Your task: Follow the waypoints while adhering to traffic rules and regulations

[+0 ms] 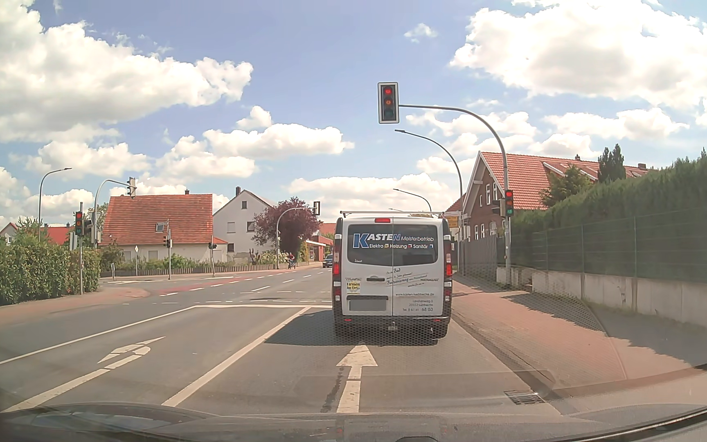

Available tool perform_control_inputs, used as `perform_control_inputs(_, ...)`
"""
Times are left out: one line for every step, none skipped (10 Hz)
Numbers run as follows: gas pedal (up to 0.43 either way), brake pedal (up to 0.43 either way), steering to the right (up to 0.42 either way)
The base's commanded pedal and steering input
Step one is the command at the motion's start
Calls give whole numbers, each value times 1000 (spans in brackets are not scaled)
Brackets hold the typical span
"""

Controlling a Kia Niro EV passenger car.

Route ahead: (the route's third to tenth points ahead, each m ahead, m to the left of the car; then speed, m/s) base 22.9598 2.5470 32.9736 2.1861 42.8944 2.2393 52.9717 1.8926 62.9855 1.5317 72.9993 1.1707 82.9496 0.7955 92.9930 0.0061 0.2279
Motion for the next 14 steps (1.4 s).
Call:
perform_control_inputs(0, 18, 3)
perform_control_inputs(0, 18, 3)
perform_control_inputs(0, 18, 3)
perform_control_inputs(0, 24, 3)
perform_control_inputs(0, 18, 3)
perform_control_inputs(0, 0, 3)
perform_control_inputs(0, 0, 3)
perform_control_inputs(20, 0, 3)
perform_control_inputs(79, 0, 3)
perform_control_inputs(169, 0, 3)
perform_control_inputs(177, 0, 3)
perform_control_inputs(177, 0, 3)
perform_control_inputs(209, 0, 3)
perform_control_inputs(248, 0, 3)
